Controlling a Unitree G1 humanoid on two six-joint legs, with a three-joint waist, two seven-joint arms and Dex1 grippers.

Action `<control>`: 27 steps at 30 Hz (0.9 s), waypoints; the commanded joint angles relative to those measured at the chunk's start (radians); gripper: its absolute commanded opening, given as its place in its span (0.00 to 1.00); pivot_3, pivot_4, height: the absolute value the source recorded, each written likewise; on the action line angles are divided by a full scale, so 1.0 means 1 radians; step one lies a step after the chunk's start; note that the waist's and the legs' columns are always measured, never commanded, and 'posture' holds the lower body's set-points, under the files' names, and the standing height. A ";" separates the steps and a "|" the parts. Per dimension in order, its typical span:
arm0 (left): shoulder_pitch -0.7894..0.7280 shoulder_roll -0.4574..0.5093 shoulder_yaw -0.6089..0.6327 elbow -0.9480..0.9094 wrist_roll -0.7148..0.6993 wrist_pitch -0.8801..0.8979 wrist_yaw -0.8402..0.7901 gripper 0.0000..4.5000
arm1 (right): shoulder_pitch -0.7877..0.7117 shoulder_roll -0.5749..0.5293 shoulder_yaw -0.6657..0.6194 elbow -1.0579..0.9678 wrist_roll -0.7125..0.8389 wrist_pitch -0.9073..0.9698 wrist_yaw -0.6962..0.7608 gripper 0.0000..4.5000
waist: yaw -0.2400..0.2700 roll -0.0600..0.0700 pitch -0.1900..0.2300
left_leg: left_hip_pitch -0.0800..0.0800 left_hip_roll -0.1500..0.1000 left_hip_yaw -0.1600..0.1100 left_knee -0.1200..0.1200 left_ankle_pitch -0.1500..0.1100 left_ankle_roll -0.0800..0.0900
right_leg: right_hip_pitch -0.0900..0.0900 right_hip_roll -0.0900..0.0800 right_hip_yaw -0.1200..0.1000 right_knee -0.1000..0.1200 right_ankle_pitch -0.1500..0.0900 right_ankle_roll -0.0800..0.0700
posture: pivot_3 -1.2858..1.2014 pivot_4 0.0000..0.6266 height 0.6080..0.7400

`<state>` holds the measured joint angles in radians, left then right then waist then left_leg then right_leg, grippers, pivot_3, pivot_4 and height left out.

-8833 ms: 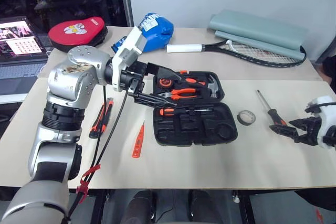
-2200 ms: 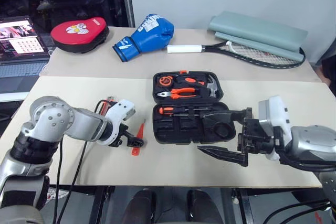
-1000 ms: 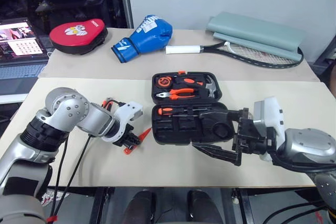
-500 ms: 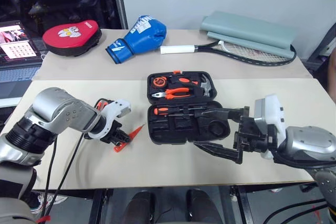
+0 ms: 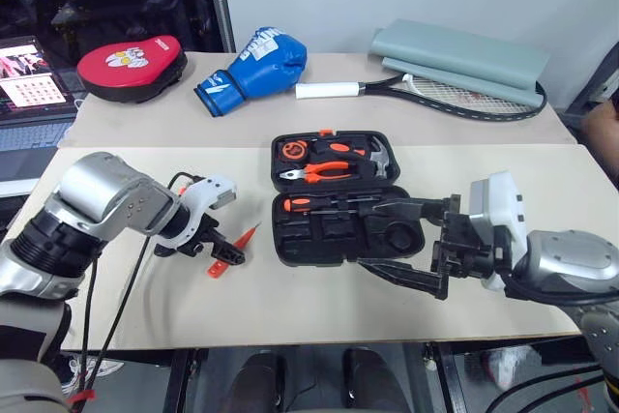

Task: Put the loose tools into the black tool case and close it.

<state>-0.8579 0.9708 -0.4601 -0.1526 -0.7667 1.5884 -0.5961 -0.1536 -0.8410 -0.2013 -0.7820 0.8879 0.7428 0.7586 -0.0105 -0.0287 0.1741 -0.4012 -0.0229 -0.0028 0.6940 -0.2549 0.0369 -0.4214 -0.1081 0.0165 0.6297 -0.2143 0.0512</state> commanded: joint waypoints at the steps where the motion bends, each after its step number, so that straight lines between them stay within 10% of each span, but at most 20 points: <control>1: 0.037 0.001 0.013 -0.082 0.026 0.026 0.038 0.97 | -0.019 0.011 0.003 -0.020 0.021 -0.020 -0.014 1.00 | -0.001 0.000 0.000 | 0.000 0.000 0.000 0.000 0.000 0.000 | 0.000 0.000 0.000 0.000 0.000 0.000 | 0.52 0.24 0.97; 11: 0.090 -0.032 -0.011 -0.123 0.022 0.026 0.094 0.97 | -0.014 0.036 0.010 -0.039 0.024 -0.023 -0.053 1.00 | 0.003 0.000 0.000 | 0.001 0.000 0.000 0.000 0.000 0.000 | 0.001 0.000 0.000 0.000 0.000 0.000 | 0.52 0.24 0.97; 23: 0.113 -0.066 0.014 -0.091 0.065 0.026 0.090 0.10 | 0.006 0.015 -0.021 -0.045 0.054 -0.020 -0.068 1.00 | 0.019 0.001 -0.001 | 0.002 -0.001 0.000 0.000 -0.001 0.001 | 0.002 -0.001 0.000 0.000 -0.001 0.001 | 0.52 0.24 0.97; 27: 0.097 -0.010 0.018 -0.073 0.093 -0.060 -0.007 0.09 | 0.013 0.002 -0.030 -0.039 0.060 -0.022 -0.056 1.00 | 0.018 0.001 -0.001 | 0.002 -0.001 0.000 0.000 -0.001 0.002 | 0.002 -0.001 0.000 0.000 -0.001 0.001 | 0.52 0.24 0.97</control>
<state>-0.7775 0.9312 -0.4057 -0.2373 -0.6765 1.5729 -0.5264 -0.1390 -0.8298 -0.1944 -0.7964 0.9267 0.7428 0.6964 0.0070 -0.0274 0.1732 -0.3995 -0.0241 -0.0024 0.6934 -0.2561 0.0386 -0.4202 -0.1094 0.0167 0.6294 -0.2150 0.0521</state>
